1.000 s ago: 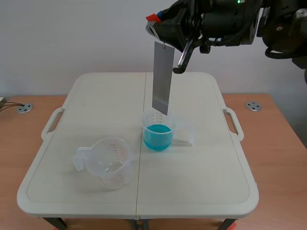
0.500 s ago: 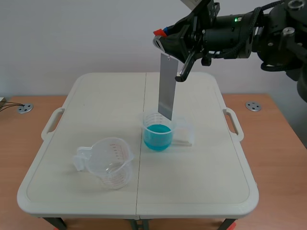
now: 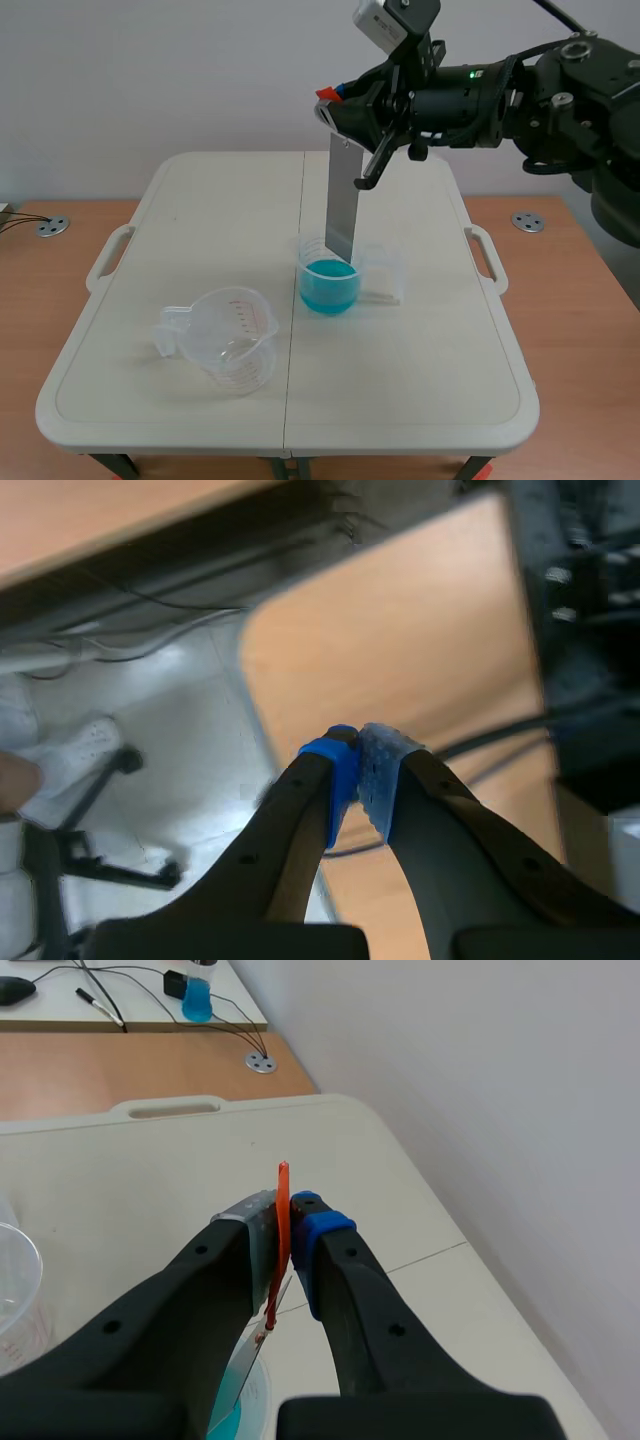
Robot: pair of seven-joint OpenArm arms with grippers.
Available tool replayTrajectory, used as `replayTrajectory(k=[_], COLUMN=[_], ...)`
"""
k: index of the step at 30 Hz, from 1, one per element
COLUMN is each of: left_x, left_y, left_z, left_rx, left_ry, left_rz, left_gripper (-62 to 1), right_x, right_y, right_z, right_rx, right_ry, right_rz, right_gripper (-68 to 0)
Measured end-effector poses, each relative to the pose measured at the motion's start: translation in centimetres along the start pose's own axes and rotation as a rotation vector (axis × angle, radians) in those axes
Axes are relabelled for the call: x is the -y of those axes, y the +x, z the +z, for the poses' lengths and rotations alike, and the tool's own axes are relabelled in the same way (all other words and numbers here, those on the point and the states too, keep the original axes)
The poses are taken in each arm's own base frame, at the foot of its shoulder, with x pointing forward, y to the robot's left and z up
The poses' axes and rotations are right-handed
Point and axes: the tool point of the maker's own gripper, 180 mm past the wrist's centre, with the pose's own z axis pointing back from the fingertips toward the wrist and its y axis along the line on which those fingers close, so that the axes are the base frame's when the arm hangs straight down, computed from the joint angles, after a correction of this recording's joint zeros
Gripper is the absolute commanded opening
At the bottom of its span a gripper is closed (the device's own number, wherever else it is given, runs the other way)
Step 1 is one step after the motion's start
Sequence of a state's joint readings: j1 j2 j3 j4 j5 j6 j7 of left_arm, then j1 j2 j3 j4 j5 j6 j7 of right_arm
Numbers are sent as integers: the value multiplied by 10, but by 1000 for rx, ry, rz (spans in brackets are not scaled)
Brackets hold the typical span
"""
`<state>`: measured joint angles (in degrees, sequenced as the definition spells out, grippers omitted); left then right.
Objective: Hold the metal plate by the orange handle, dip it into the blue solution, take it out and point at it, then put the plate back in the beaker on the left.
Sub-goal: 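Lower the plate into the blue solution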
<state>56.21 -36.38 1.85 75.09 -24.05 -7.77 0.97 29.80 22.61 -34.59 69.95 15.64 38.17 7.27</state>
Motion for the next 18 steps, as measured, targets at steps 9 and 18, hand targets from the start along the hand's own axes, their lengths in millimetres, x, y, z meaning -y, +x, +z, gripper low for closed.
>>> replayTrajectory(k=[9,18], left_x=[8,8], left_y=[-6,-11], left_z=[-1,-1], left_rx=[-25,-50], left_ry=[-21,-21], left_rz=[-2,-2], left_gripper=[-579,-579], right_x=[-5,-12], right_y=[-18,-44], right_z=[-8,-14], right_rx=[-20,-45], right_ry=[1,2], right_rz=[-35,-82], right_gripper=[-662,-662])
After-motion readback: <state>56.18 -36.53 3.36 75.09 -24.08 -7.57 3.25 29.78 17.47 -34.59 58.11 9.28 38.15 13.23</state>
